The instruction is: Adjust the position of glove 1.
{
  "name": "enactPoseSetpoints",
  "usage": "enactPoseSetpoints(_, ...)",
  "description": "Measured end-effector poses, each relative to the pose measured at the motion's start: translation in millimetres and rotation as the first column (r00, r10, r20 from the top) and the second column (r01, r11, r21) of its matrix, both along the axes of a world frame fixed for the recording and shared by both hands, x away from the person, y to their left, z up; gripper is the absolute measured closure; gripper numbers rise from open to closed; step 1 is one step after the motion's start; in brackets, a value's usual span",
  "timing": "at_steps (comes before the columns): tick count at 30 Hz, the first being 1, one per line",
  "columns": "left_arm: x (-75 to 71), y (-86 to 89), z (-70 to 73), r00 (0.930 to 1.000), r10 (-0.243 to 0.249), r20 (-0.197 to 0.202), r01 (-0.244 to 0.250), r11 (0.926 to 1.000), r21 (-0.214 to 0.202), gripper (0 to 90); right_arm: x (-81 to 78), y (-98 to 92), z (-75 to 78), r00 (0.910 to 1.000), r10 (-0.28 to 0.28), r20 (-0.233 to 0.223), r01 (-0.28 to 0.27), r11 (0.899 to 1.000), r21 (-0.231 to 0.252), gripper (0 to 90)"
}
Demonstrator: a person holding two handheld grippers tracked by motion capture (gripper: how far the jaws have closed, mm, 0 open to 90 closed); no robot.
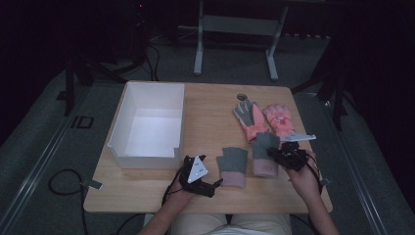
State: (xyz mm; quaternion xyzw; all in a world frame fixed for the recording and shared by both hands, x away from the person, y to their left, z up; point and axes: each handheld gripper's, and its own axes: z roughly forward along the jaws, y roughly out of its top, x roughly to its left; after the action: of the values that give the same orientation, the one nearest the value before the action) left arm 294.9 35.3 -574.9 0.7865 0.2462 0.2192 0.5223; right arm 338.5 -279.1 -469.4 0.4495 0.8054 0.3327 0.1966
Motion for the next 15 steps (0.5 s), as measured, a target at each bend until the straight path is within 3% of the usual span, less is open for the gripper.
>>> enactPoseSetpoints(5, 0.7, 1.7, -0.1, 1.0000, 0.001, -0.009, -0.001, 0.9998, -0.020, 0.1, -0.5, 31.8, -0.2, 0.9994, 0.034, -0.002, -0.034, 0.999, 0.027, 84.4)
enactPoseSetpoints(9, -0.5, 2.1, -0.1, 1.0000, 0.000, 0.000, 0.000, 0.9999, -0.017, 0.1, 1.2, 59.3, -14.0, 0.9972, 0.068, -0.031, -0.067, 0.997, 0.033, 84.4)
enactPoseSetpoints(15, -0.2, 3.0, 0.0, 1.0000, -0.003, 0.000, 0.003, 0.9997, -0.023, 0.0, 1.0, 79.8, -34.0, 0.9922, 0.098, -0.078, -0.096, 0.995, 0.022, 84.3)
